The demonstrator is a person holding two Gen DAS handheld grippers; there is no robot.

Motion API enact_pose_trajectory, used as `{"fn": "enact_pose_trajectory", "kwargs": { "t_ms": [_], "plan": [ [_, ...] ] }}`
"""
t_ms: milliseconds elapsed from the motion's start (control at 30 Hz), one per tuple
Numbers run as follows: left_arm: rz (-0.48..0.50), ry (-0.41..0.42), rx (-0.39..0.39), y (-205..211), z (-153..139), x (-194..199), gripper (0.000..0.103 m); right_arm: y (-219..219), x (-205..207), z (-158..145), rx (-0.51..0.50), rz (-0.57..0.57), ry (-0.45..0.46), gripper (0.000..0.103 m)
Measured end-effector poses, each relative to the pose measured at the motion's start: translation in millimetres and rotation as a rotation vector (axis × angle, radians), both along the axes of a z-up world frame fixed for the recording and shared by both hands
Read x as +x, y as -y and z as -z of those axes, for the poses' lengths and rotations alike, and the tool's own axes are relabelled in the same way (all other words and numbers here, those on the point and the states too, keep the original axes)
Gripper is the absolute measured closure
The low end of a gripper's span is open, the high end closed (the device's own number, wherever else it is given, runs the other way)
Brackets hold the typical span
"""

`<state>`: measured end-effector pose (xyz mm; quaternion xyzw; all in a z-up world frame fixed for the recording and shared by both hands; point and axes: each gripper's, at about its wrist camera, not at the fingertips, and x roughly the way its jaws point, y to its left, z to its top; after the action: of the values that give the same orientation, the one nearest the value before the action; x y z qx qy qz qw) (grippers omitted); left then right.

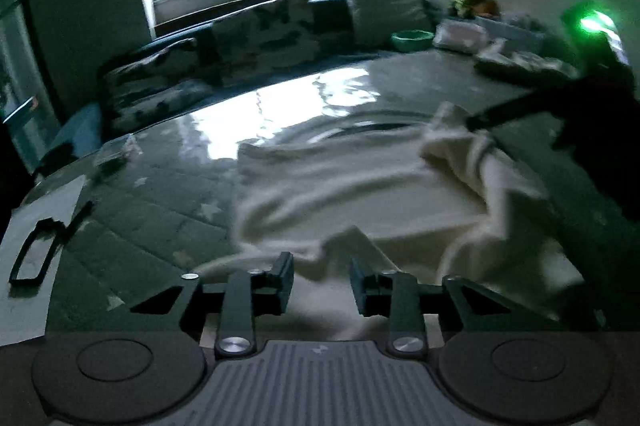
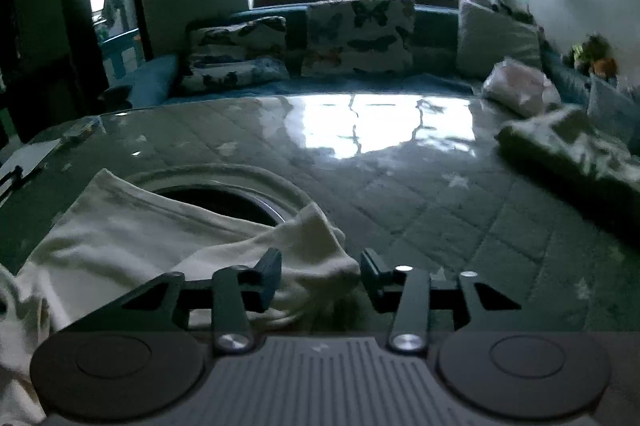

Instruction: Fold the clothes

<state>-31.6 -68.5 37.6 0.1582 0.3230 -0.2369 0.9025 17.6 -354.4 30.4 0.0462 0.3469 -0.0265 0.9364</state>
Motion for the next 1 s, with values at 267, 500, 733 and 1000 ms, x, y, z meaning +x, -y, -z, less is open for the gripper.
{"fn": "enact_pose_trajectory", "kwargs": {
  "t_ms": [267,500,733,1000],
  "plan": [
    [0.016,-0.021,0.011,2,13,-6,0.069,3,3,17,-0.007,0.033,-0.004,0.075],
    [0.028,-0.001,0.012,-1,12,-13,0.066,2,-13,-9,-0.033,0.001,0.068,0.092],
    [0.073,0.018,0.001,4,10,-19,0.066,28,-67,-64,-0.115,0.015,0.162,0.092],
    [0.163,0.006,0.048,25,21,-22,0.066,70,-137,-85,-0.238,0.109,0.163,0.092]
  ]
}}
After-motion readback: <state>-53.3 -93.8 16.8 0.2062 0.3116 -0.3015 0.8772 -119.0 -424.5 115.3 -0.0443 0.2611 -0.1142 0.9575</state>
